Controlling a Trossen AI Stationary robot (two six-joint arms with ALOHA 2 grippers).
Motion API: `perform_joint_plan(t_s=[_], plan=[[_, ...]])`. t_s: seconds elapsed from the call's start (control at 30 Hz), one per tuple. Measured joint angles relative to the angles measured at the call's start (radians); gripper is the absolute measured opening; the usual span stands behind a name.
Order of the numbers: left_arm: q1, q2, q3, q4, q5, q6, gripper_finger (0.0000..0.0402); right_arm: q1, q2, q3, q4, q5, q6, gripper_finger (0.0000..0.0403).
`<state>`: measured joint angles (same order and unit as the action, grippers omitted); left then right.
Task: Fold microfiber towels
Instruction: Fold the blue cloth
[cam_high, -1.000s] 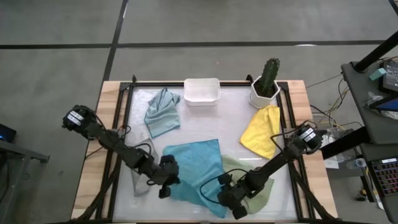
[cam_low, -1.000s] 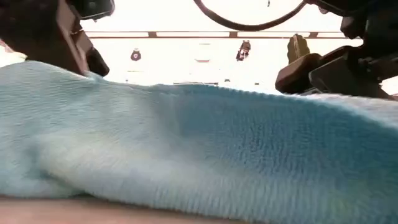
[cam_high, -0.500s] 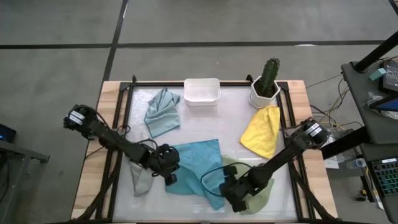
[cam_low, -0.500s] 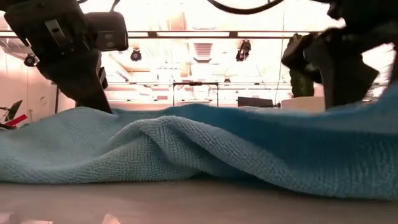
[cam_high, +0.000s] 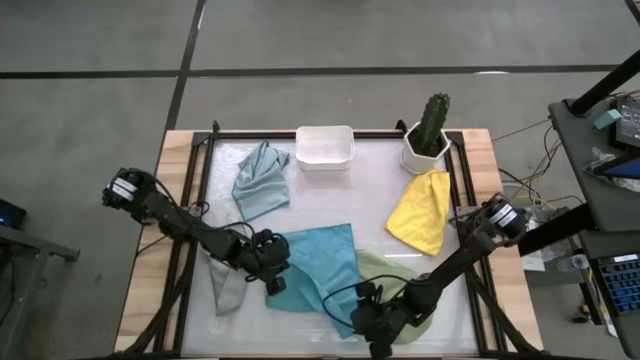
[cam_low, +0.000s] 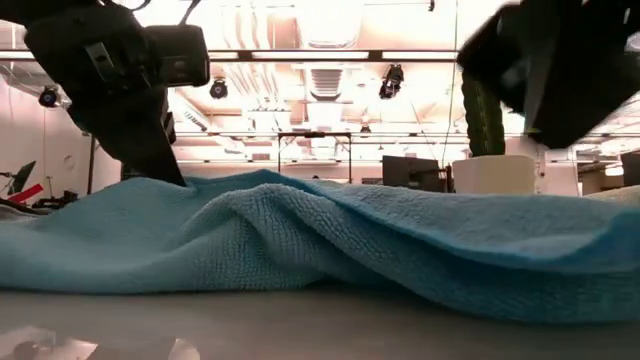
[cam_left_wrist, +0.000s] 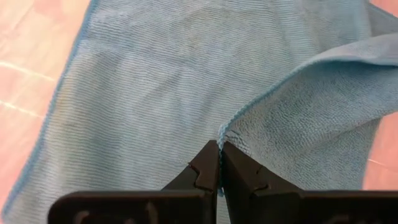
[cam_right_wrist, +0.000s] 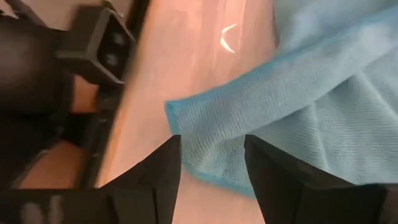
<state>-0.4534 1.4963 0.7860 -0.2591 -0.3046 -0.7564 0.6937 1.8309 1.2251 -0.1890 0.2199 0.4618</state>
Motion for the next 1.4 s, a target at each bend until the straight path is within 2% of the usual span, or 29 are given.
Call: perform_joint_plan(t_s=[0.2,0.4,0.7,0.9,1.1,1.23,1.4], plan=[[0.020,0.000,-0.004,-0.005,-0.001,0.038,0.0000,-0.018,0.066,-0.001,0.004,0.111,0.001,0.0166],[0.022,0.000,-0.005,-0.025,0.000,0.062,0.0000,-0.029,0.014,0.003,-0.177,0.255,0.074,0.0166],[0.029,0.000,-0.006,-0.040,-0.001,0.063,0.0000,-0.016,-0.028,0.014,-0.149,0.206,0.065,0.0166],[0.029,0.000,-0.006,-0.039,-0.001,0.062,0.0000,-0.019,-0.034,0.013,-0.180,0.137,0.139,0.0166],[0.029,0.000,-0.005,-0.038,-0.001,0.061,0.0000,-0.017,-0.058,0.013,-0.172,0.011,0.215,0.0166],[0.029,0.000,-0.005,-0.038,-0.001,0.061,0.0000,-0.013,-0.060,0.013,-0.172,0.008,0.237,0.0166],[0.029,0.000,-0.005,-0.037,-0.001,0.061,0.0000,-0.019,-0.045,0.013,-0.170,0.072,0.249,0.0166]])
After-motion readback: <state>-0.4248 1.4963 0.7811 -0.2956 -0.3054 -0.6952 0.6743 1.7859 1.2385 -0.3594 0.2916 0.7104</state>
